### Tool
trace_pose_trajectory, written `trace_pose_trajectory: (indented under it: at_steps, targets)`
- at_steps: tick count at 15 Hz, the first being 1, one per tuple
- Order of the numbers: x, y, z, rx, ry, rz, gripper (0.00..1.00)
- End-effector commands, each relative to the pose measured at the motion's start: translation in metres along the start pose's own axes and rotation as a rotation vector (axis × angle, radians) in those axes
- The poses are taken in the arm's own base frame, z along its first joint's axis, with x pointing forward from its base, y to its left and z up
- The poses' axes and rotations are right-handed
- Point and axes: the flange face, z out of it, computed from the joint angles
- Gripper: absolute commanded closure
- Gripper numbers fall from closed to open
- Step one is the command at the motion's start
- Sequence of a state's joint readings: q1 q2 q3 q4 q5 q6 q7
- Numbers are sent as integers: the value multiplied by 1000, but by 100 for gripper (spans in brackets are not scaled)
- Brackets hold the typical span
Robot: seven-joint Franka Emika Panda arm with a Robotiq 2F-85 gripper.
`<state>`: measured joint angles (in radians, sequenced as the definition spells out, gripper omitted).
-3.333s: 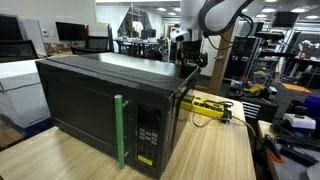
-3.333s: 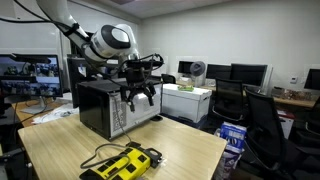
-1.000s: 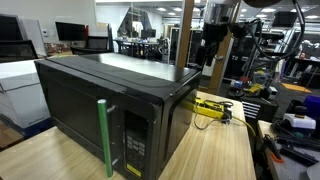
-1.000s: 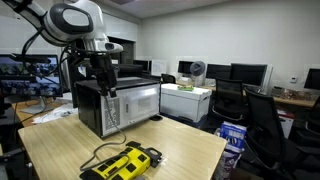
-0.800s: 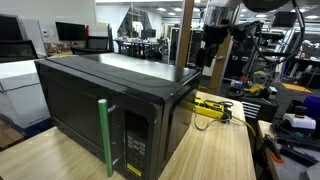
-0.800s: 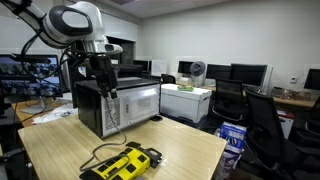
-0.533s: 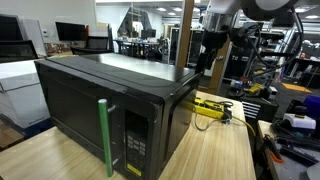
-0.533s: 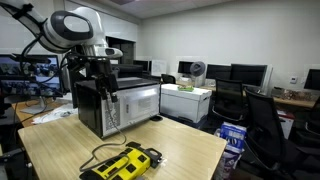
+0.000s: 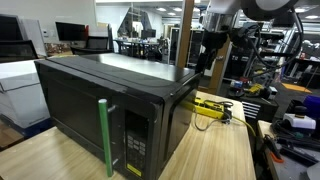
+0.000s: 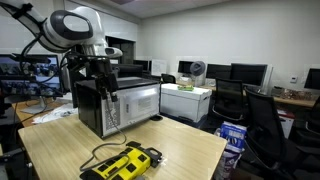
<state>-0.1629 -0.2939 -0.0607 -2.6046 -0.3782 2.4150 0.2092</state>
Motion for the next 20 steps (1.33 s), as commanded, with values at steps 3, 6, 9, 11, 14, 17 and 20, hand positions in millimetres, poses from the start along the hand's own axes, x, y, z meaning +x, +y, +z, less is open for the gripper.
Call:
trace_pose_trajectory:
  at_steps: [3, 6, 9, 11, 14, 17, 20]
  targets:
    - [8, 10, -10, -15, 73, 21, 0]
    - [13, 28, -10, -5, 69, 43, 0]
    - [13, 40, -8, 87, 16, 35, 0]
    - [12, 50, -4, 110, -19, 12, 0]
    - [12, 61, 0, 171, -94, -69, 0]
    - [15, 71, 0, 202, -122, -59, 0]
    - [20, 71, 1, 214, -138, -67, 0]
